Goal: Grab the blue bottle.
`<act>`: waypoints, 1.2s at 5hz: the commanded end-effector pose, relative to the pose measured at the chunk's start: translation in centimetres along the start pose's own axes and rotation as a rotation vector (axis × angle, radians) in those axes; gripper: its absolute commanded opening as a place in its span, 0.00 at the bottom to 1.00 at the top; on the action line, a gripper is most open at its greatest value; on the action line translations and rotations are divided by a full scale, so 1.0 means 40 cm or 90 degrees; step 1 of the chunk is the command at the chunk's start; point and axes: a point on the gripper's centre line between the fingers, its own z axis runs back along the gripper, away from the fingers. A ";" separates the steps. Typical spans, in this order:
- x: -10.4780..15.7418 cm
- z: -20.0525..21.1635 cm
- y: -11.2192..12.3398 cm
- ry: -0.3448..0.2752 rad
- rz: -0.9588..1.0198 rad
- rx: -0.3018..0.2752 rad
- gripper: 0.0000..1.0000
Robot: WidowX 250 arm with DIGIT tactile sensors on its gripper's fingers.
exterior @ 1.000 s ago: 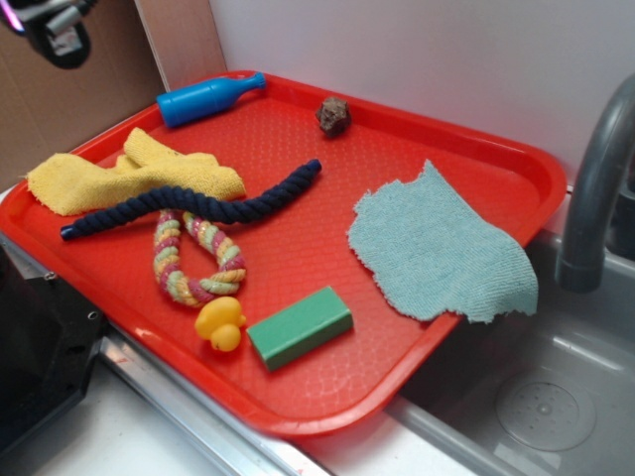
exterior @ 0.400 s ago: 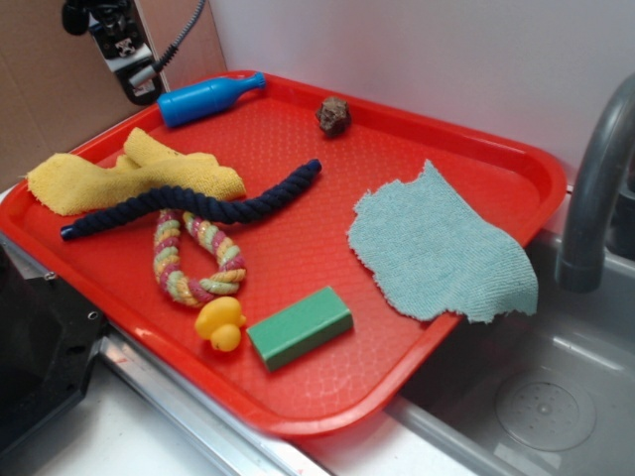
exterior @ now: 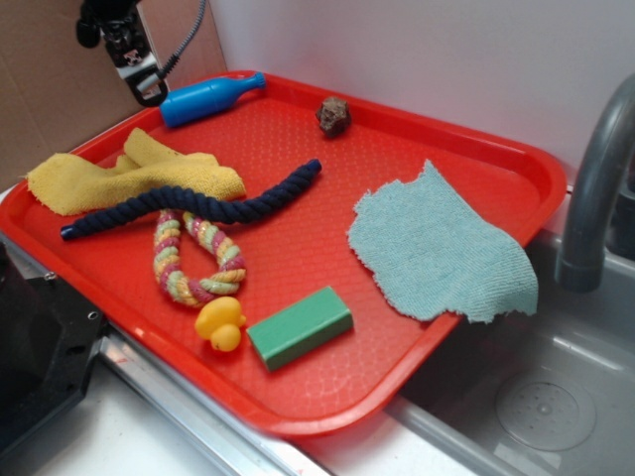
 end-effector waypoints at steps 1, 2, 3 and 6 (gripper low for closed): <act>0.049 -0.056 0.107 -0.046 0.081 0.019 1.00; 0.068 -0.091 0.104 -0.041 0.082 0.022 1.00; 0.079 -0.129 0.086 -0.030 0.074 0.026 1.00; 0.110 -0.180 -0.026 -0.010 0.038 0.025 0.00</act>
